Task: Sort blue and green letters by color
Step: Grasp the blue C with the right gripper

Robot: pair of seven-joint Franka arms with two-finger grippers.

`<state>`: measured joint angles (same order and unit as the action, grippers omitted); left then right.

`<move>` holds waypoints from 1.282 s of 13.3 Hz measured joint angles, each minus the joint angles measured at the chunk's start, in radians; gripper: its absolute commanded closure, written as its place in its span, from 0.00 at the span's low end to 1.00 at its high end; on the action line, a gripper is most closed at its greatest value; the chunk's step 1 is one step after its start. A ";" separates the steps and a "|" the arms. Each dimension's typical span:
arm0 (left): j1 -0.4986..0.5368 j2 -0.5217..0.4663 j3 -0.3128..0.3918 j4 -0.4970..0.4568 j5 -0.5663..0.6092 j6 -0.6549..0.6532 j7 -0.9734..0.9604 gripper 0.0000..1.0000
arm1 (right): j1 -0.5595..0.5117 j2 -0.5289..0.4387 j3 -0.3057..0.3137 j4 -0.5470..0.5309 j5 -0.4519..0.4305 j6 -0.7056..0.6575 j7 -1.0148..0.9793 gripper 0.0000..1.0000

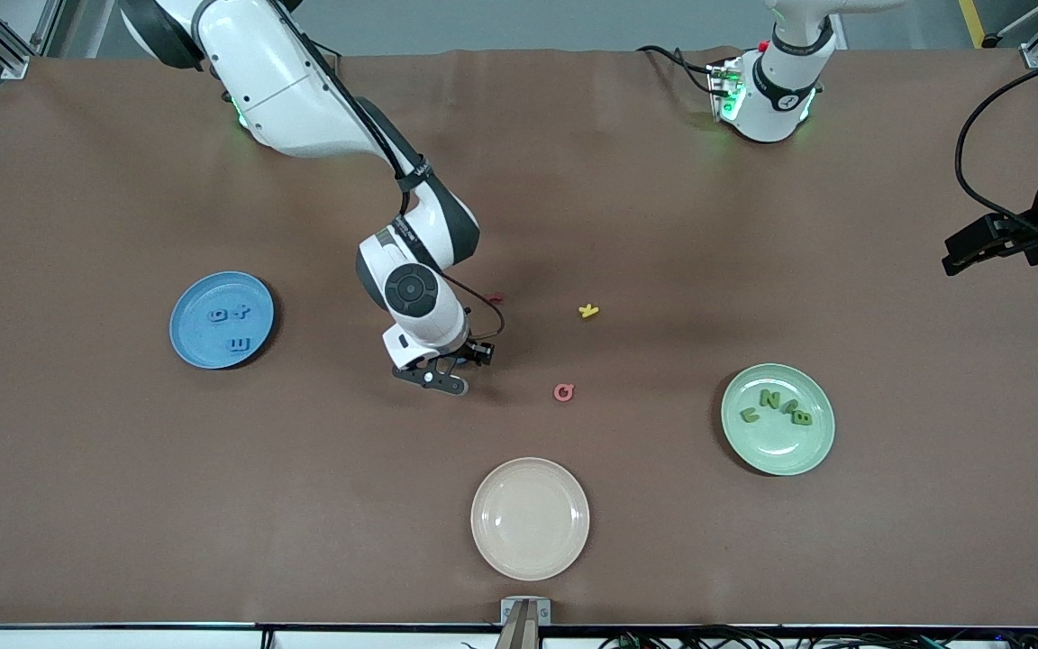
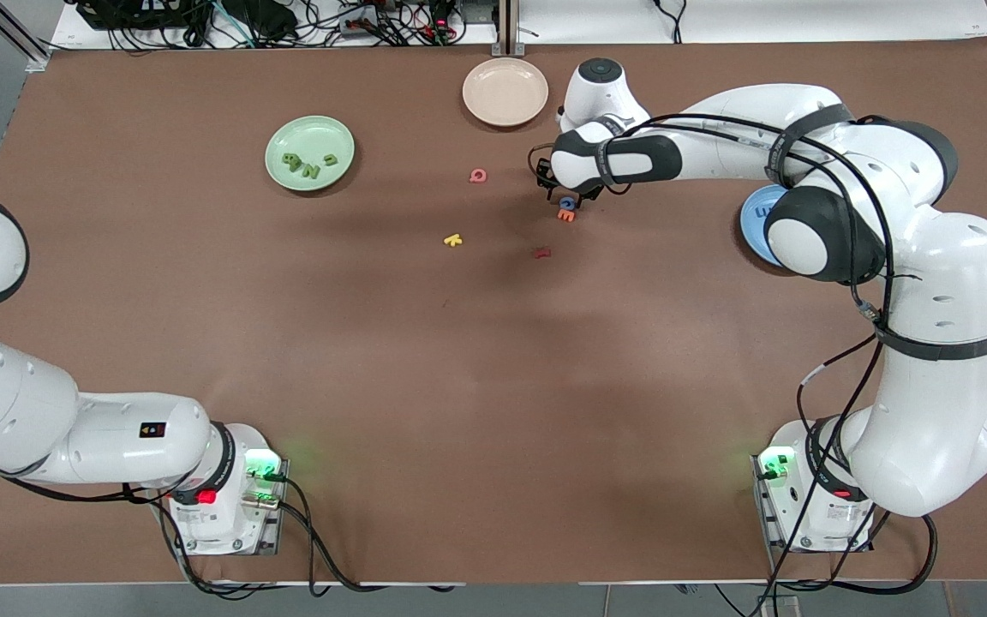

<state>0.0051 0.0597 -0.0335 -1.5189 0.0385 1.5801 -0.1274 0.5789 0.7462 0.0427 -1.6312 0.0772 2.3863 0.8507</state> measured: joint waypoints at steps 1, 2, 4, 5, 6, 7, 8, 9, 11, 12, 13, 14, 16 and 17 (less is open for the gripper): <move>0.000 0.000 0.000 0.000 0.000 0.000 0.000 0.00 | 0.000 0.000 -0.001 0.000 0.000 0.000 0.000 0.37; -0.001 0.000 0.000 0.000 0.000 0.000 0.000 0.00 | 0.000 0.000 -0.001 0.000 0.000 0.000 0.000 0.40; -0.001 0.002 -0.001 -0.001 0.000 0.001 0.000 0.00 | 0.000 0.001 -0.001 0.000 -0.001 0.000 0.000 0.45; -0.001 0.003 -0.001 -0.001 0.000 0.001 0.000 0.00 | 0.000 0.001 -0.001 0.000 -0.002 0.000 -0.001 0.46; -0.002 0.004 -0.001 -0.001 0.000 0.001 0.000 0.00 | 0.000 0.003 -0.001 0.000 -0.002 0.000 -0.001 0.47; -0.002 0.004 -0.001 -0.001 0.000 0.001 0.000 0.00 | 0.000 0.005 -0.001 0.000 -0.002 0.000 -0.001 0.49; -0.002 0.004 -0.003 -0.001 0.000 0.001 0.000 0.00 | 0.000 0.007 -0.001 0.000 -0.002 0.000 -0.001 0.52; -0.003 0.005 -0.006 -0.002 0.000 0.001 0.000 0.00 | 0.000 0.007 -0.001 0.000 -0.002 0.000 -0.001 0.58; -0.003 0.005 -0.014 -0.002 -0.001 0.001 0.000 0.00 | 0.000 0.005 -0.003 0.000 -0.009 -0.006 -0.001 0.71; -0.003 0.005 -0.024 -0.002 -0.002 0.001 -0.004 0.00 | 0.000 0.004 -0.004 0.000 -0.010 -0.010 -0.001 0.76; -0.004 0.005 -0.039 -0.002 -0.002 0.001 -0.022 0.00 | 0.000 0.004 -0.004 0.000 -0.011 -0.010 -0.001 0.80; -0.005 0.005 -0.053 -0.002 -0.002 0.001 -0.044 0.00 | 0.000 0.004 -0.004 0.000 -0.011 -0.010 -0.001 0.83; -0.006 0.005 -0.084 -0.003 -0.003 0.001 -0.085 0.00 | 0.000 0.004 -0.004 0.000 -0.011 -0.010 -0.001 0.83; -0.006 0.005 -0.095 -0.003 -0.003 0.001 -0.100 0.00 | 0.000 0.004 -0.004 0.001 -0.011 -0.010 -0.001 0.83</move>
<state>-0.0005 0.0651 -0.1283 -1.5223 0.0359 1.5813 -0.2272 0.5784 0.7501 0.0388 -1.6304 0.0661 2.3765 0.8493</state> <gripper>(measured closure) 0.000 0.634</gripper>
